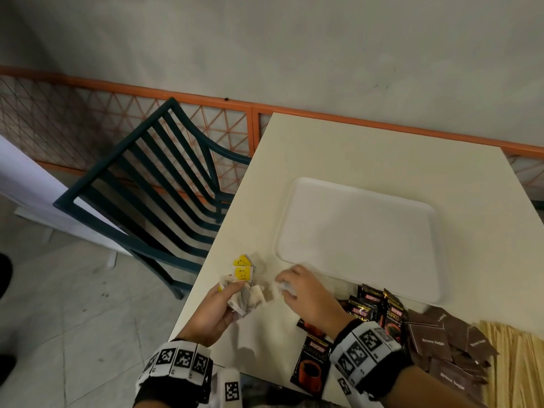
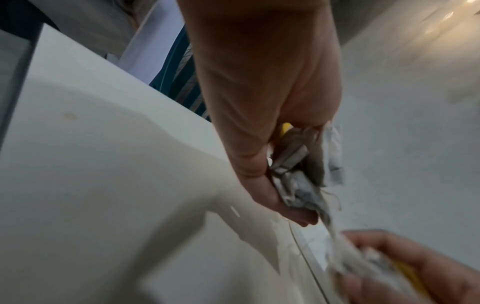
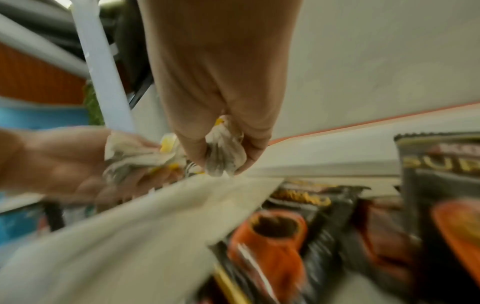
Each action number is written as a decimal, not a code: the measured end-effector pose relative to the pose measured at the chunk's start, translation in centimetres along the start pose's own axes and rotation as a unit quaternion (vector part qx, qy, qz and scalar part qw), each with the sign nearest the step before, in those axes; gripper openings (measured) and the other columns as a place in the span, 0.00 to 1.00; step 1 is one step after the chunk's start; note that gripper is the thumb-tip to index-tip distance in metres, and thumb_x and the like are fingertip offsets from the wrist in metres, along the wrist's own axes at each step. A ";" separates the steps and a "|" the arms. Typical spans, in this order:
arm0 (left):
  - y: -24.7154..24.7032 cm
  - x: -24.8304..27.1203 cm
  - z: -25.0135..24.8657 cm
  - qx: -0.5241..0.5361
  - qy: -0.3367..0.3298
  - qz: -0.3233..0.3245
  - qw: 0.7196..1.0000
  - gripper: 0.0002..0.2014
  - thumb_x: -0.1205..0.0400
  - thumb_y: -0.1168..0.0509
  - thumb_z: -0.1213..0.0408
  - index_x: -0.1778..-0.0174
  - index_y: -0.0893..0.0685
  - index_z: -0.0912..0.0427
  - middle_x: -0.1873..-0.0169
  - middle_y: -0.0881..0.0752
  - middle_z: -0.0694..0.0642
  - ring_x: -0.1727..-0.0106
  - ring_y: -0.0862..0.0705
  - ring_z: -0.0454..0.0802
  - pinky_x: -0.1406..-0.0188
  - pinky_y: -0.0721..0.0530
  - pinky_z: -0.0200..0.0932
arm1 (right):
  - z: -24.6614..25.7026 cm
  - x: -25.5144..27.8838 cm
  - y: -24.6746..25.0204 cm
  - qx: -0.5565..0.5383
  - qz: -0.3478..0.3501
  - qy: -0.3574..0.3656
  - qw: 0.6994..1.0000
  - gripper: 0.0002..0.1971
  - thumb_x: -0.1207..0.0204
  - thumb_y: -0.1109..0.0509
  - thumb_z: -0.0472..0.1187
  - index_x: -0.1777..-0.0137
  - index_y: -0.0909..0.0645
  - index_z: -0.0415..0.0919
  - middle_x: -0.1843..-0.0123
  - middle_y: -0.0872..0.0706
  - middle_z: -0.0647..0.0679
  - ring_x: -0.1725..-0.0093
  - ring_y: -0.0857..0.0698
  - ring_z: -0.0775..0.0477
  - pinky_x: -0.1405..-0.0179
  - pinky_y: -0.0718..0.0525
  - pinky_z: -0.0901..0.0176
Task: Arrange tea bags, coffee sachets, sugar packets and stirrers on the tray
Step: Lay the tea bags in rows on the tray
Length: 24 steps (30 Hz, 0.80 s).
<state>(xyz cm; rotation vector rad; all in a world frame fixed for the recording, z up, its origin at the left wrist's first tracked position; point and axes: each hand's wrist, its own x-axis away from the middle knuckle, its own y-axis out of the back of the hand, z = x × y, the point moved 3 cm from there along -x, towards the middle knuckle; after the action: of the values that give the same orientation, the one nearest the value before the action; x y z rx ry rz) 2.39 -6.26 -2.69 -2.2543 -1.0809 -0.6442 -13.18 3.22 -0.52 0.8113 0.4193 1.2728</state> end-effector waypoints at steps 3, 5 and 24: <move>-0.9 0.3 -0.1 0.008 0.011 0.027 1.000 0.14 0.17 0.41 0.66 0.37 0.20 0.66 0.55 0.11 0.59 0.64 0.11 0.51 0.64 0.14 0.43 | 1.6 -0.2 2.7 -0.091 -0.123 0.002 0.988 0.16 0.23 0.35 0.37 0.35 0.24 0.44 0.45 0.23 0.49 0.49 0.22 0.54 0.53 0.28 0.84; -1.9 0.4 -0.2 0.003 0.015 0.044 0.999 0.14 0.17 0.41 0.65 0.37 0.20 0.66 0.56 0.12 0.60 0.63 0.12 0.53 0.56 0.17 0.48 | 2.8 0.1 4.0 -0.162 -0.148 0.004 0.976 0.17 0.23 0.33 0.38 0.35 0.26 0.46 0.45 0.22 0.50 0.48 0.21 0.54 0.53 0.27 0.83; -13.5 -0.1 -2.7 0.040 -0.027 0.142 0.989 0.18 0.22 0.38 0.61 0.40 0.19 0.66 0.58 0.12 0.63 0.63 0.13 0.51 0.67 0.18 0.43 | -2.1 2.9 6.6 -0.227 -0.049 -0.017 0.972 0.41 0.28 0.29 0.52 0.25 0.55 0.66 0.29 0.42 0.56 0.28 0.39 0.57 0.28 0.33 0.60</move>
<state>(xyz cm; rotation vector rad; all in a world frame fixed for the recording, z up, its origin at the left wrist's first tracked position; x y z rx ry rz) -9.10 -1.02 2.90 -2.3074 -0.7745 -0.4150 -18.28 7.15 3.42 0.4164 0.1274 1.1989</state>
